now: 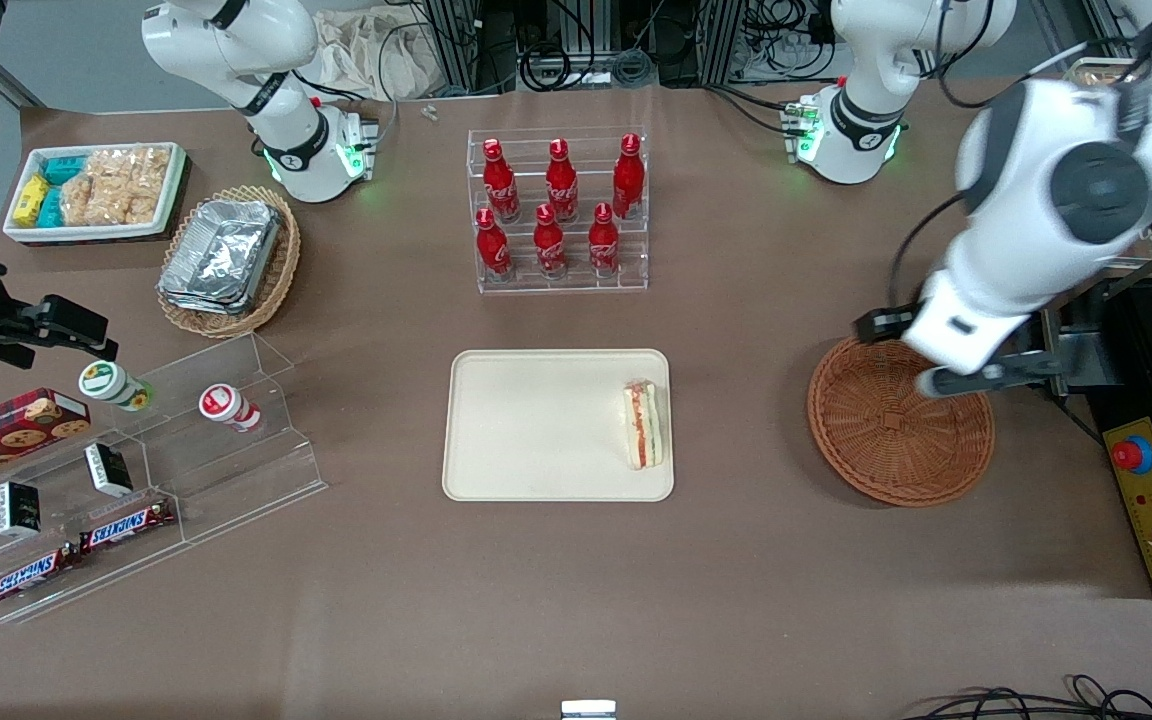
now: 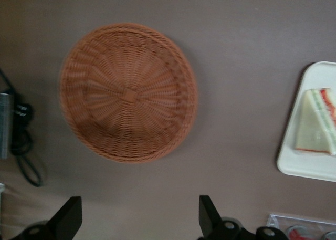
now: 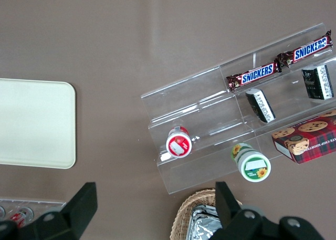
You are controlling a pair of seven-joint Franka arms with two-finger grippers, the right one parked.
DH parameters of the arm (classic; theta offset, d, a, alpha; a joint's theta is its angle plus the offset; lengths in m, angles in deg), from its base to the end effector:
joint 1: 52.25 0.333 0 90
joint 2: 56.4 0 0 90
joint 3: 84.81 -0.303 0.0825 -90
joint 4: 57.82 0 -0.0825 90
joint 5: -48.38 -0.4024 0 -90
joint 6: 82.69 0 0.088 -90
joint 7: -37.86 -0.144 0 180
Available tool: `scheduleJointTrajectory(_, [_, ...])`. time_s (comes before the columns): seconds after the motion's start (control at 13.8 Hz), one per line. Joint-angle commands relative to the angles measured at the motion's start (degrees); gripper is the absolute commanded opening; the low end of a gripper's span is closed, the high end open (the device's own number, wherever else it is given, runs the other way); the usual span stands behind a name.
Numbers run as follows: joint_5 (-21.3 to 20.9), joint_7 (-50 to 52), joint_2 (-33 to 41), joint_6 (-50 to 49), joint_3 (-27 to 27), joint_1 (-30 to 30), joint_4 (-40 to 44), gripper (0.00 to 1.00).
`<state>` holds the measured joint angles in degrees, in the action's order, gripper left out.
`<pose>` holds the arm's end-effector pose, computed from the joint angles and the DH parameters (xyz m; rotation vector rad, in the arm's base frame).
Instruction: Place sandwich from basket to tray
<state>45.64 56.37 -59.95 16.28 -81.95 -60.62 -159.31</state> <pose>0.5735 -0.1072 0.4532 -3.0638 -0.1795 0.1399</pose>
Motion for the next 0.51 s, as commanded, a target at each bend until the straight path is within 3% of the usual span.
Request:
scheduleJointTrajectory(0.0, [0.89, -8.11, 2.85, -1.85, 0.75, 5.28, -1.86, 1.00])
scheduleJointTrajectory(0.14, [0.72, -11.98, 2.68, -1.95, 0.66, 7.22, -1.34, 1.00])
scheduleJointTrajectory(0.43, [-0.07, -18.41, -2.94, -9.49, 0.66, 7.49, 9.28, 1.00])
